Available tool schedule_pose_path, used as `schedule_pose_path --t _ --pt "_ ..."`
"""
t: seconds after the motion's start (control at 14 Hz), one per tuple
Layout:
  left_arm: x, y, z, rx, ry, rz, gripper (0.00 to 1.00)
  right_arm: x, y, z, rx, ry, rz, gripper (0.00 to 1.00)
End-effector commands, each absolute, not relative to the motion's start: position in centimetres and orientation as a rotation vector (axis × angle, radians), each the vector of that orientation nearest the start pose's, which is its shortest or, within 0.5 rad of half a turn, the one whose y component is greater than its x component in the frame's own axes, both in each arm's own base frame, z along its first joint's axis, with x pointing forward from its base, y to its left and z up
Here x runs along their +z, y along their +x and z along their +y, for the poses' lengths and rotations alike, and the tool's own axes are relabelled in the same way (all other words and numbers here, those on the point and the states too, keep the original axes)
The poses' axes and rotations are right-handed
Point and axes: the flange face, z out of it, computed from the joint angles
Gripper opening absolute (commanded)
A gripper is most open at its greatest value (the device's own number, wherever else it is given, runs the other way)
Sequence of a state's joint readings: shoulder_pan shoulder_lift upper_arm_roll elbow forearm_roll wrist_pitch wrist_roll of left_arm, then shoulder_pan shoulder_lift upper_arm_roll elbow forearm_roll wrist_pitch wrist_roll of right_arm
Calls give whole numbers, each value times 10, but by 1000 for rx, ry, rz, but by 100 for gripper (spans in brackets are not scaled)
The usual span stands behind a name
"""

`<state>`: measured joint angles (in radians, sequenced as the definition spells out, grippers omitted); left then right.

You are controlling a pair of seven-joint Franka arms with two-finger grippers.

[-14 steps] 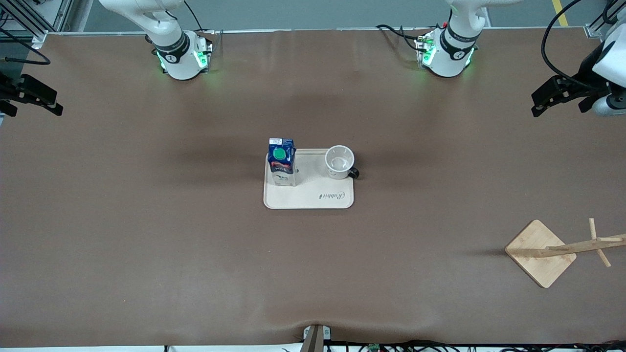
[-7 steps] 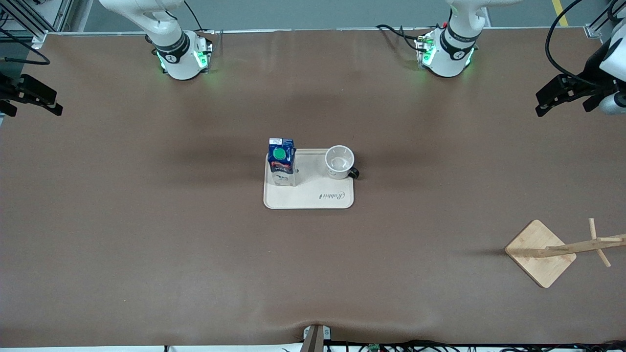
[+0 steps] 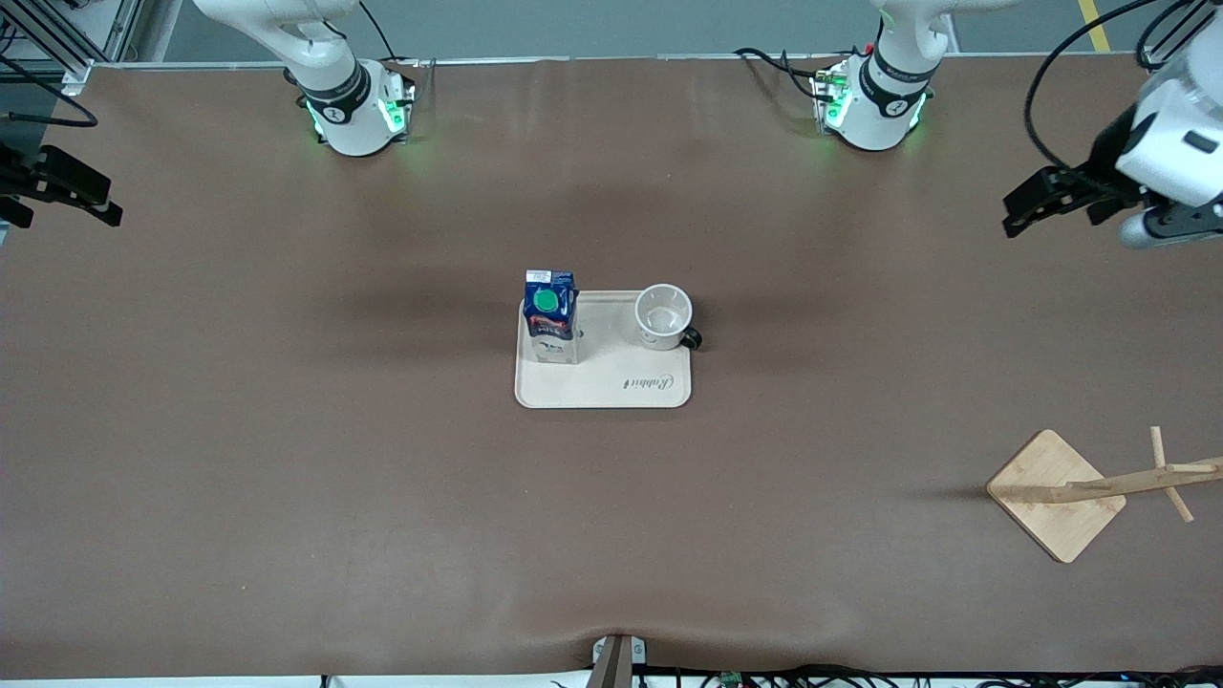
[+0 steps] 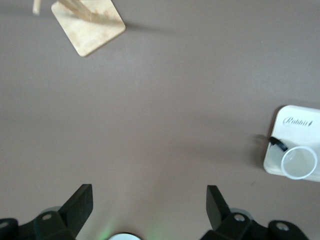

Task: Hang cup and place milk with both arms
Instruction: 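Raise the left gripper and start moving it toward the white mug, then reach the left gripper over the white mug on the tray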

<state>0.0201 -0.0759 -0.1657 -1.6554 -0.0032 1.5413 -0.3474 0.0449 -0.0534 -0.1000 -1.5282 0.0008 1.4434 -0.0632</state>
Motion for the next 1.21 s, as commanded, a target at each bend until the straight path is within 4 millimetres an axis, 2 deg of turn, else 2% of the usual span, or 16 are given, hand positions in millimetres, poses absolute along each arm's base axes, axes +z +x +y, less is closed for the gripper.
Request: schedule_pose_path --t 0.0,0.07,0.21,0.64,1.07,1.14 --pt "606 518 -119 59 -3095 -444 100 664 527 -35 57 -3135 -15 100" --pt "596 516 -130 60 -3091 -450 100 664 527 -34 57 -3135 -17 100" --pt "568 507 -164 62 -3078 -462 100 664 527 -35 57 -3135 -15 100" --pt "496 477 -271 19 -3029 -769 100 663 528 -36 60 -3135 -12 100" --pt "420 444 -345 15 -3032 -995 100 664 528 -36 57 -3135 -12 100" --pt "407 441 -358 25 -3019 -1040 94 664 528 -37 57 -3135 -10 100"
